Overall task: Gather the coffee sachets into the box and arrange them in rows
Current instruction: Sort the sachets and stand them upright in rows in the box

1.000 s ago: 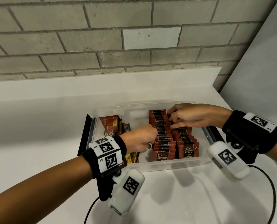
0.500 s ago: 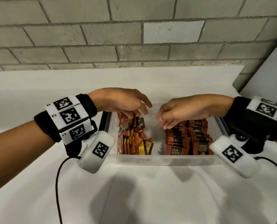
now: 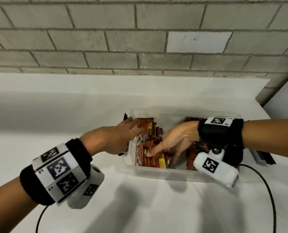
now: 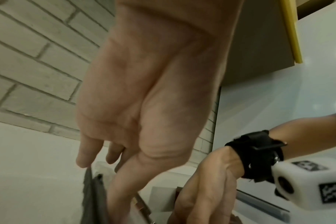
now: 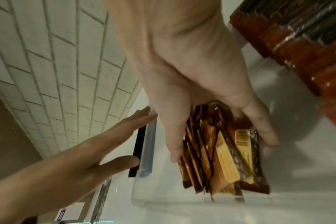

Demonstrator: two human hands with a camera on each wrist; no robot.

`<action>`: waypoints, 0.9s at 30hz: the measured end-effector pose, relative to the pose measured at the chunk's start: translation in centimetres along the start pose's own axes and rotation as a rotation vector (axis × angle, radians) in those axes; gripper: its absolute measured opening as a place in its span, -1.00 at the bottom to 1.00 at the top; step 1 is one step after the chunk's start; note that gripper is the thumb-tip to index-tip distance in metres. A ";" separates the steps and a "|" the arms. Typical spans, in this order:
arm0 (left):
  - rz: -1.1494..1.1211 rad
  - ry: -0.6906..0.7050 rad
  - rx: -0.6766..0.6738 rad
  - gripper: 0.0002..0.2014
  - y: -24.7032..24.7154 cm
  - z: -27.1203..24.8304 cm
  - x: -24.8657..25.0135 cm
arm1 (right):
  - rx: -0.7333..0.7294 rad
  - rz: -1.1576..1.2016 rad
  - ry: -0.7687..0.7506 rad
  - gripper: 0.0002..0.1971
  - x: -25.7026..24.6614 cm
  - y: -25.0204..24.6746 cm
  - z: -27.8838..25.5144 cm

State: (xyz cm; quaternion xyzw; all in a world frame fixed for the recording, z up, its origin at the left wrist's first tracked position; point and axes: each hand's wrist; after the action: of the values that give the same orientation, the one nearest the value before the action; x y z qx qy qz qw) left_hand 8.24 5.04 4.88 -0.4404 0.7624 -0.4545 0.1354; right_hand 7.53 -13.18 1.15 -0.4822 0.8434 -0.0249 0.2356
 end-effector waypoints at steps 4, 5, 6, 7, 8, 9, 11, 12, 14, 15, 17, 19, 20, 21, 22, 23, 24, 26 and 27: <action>-0.117 0.023 0.075 -0.23 0.8 -0.5 -1.2 | -0.046 0.039 0.009 -0.30 -1.1 0.9 0.7; -0.147 0.025 0.096 -0.23 0.9 -0.5 -1.5 | -0.058 0.046 0.013 -0.29 -1.1 1.1 0.9; -0.171 0.025 0.115 -0.22 1.1 -0.5 -1.7 | -0.061 0.055 0.009 -0.30 -1.2 1.2 1.1; -0.186 0.024 0.132 -0.22 1.1 -0.4 -1.8 | -0.059 0.075 0.003 -0.34 -1.3 1.4 1.1; -0.195 0.025 0.144 -0.22 1.2 -0.4 -1.9 | -0.057 0.104 0.001 -0.39 -1.4 1.6 1.1; -0.201 0.027 0.150 -0.22 1.3 -0.3 -2.0 | -0.056 0.126 -0.004 -0.44 -1.5 1.7 1.1; -0.220 0.030 0.152 -0.22 1.3 -0.3 -2.0 | -0.045 0.148 -0.024 -0.52 -1.7 2.1 1.5; -0.226 0.033 0.154 -0.22 1.2 -0.3 -2.0 | -0.025 0.165 -0.036 -0.56 -1.8 2.2 1.7; -0.229 0.036 0.162 -0.21 1.1 -0.4 -1.9 | 0.007 0.175 -0.072 -0.66 -2.0 2.3 2.0; -0.228 0.039 0.165 -0.21 1.1 -0.4 -1.9 | 0.012 0.170 -0.091 -0.74 -2.0 2.3 1.9; -0.233 0.043 0.168 -0.21 1.0 -0.5 -1.9 | 0.005 0.184 -0.112 -0.88 -2.0 1.9 1.4; -0.242 0.038 0.169 -0.21 0.9 -0.6 -1.9 | -0.009 0.205 -0.129 -0.87 -1.8 1.4 0.7; -0.243 0.035 0.170 -0.21 0.9 -0.7 -1.8 | -0.013 0.212 -0.138 -0.80 -1.6 1.2 0.5; -0.237 0.034 0.174 -0.20 0.9 -0.8 -1.7 | -0.015 0.209 -0.144 -0.74 -1.5 0.9 0.2; -0.221 0.040 0.181 -0.20 0.8 -0.8 -1.5 | -0.019 0.207 -0.151 -0.71 -1.3 0.8 0.1; -0.194 0.054 0.184 -0.19 0.8 -0.7 -1.3 | -0.023 0.204 -0.157 -0.70 -1.2 0.6 -0.1; -0.160 0.078 0.180 -0.18 0.8 -0.6 -0.9 | -0.032 0.198 -0.164 -0.72 -1.1 0.5 -0.2; -0.119 0.138 0.155 -0.20 0.8 -0.3 0.1 | -0.057 0.181 -0.184 -0.83 -1.0 0.3 -0.6; -0.130 0.156 0.132 -0.22 0.7 -0.2 0.6 | -0.056 0.180 -0.189 -0.86 -0.9 0.2 -0.7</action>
State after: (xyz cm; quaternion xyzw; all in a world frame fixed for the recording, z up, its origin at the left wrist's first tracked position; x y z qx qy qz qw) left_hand 7.35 4.79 4.54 -0.4425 0.7087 -0.5443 0.0747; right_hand 7.50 -12.47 2.08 -0.4113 0.8576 0.0652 0.3020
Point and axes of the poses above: each hand's wrist, its own z-axis towards the middle knuckle, its own y-axis out of the palm, x = y × z, and after that the axes turned 7 degrees about -z, right-handed
